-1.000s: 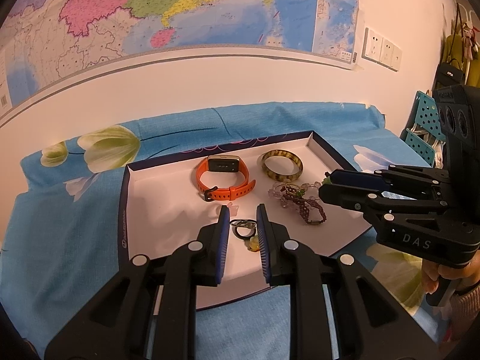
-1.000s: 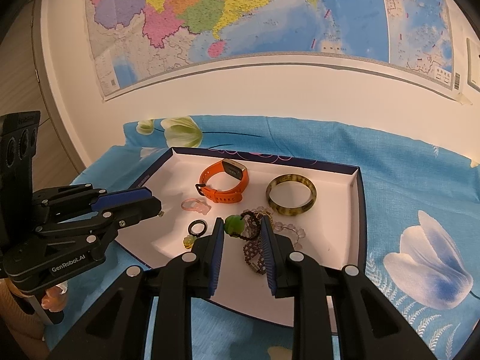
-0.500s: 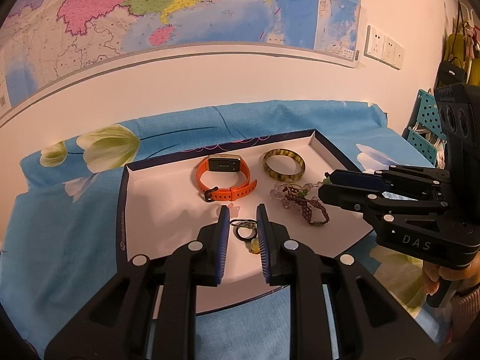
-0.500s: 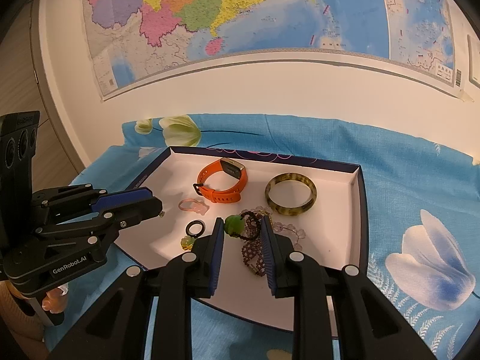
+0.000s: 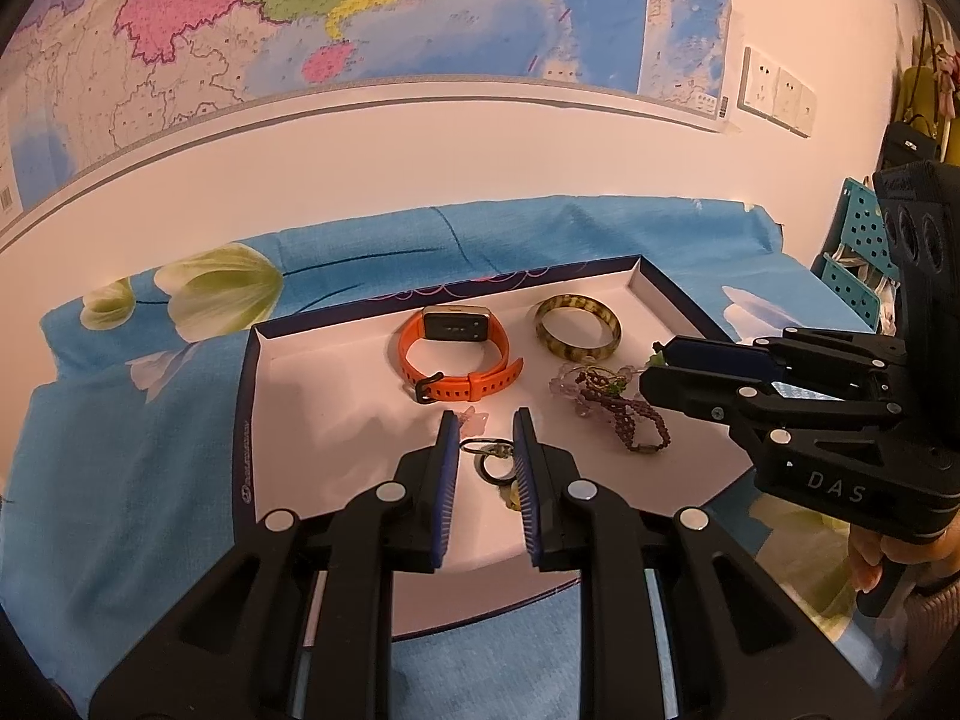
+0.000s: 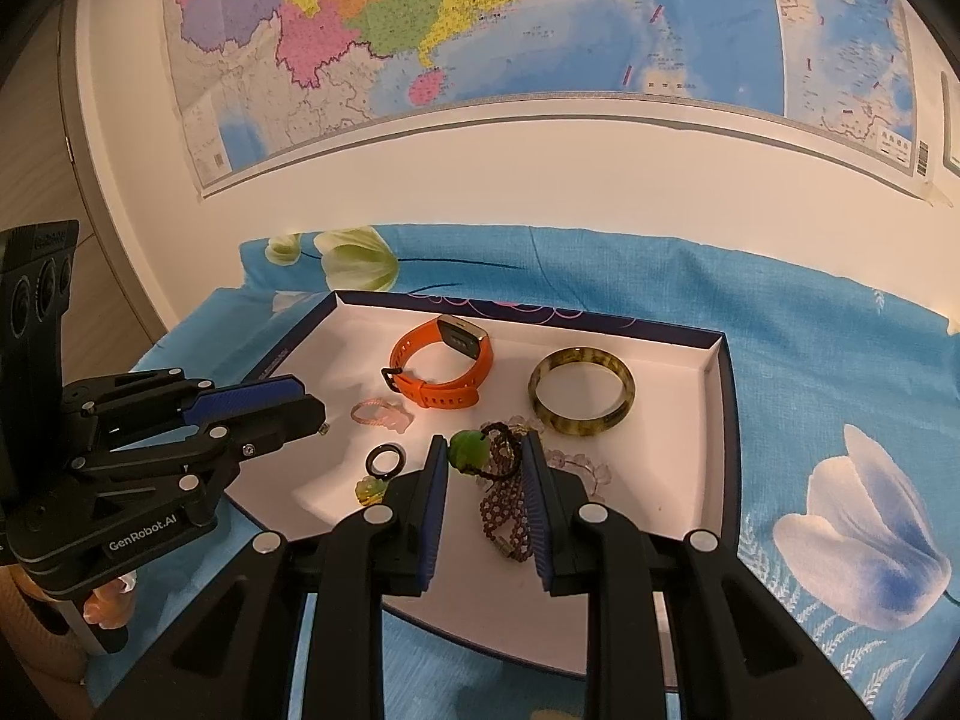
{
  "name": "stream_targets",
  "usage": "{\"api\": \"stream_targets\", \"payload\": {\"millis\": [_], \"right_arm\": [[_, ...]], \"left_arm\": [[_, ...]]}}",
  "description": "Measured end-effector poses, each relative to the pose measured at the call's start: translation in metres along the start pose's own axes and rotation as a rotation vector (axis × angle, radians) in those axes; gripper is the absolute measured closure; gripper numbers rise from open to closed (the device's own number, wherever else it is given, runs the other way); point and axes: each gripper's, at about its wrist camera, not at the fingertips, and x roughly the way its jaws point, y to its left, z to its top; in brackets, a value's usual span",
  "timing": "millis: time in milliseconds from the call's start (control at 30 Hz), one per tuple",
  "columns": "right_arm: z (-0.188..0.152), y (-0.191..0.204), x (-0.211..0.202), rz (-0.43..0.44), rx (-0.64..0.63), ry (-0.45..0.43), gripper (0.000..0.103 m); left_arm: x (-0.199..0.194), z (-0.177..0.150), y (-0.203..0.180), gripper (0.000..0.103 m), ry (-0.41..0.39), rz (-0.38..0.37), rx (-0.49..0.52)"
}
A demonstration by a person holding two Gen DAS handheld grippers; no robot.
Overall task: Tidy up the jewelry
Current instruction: 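Lower the silver ring beside the black ring with the left tool while the right tool releases the hair tie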
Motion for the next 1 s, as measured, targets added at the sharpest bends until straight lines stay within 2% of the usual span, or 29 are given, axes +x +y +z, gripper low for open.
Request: {"api": "stream_targets", "payload": {"millis": [1000], "right_arm": [[-0.002,-0.005,0.036,-0.050,0.010,0.087,0.077]], "left_arm": [[0.038,-0.008,0.007,0.084,0.103,0.008,-0.046]]}}
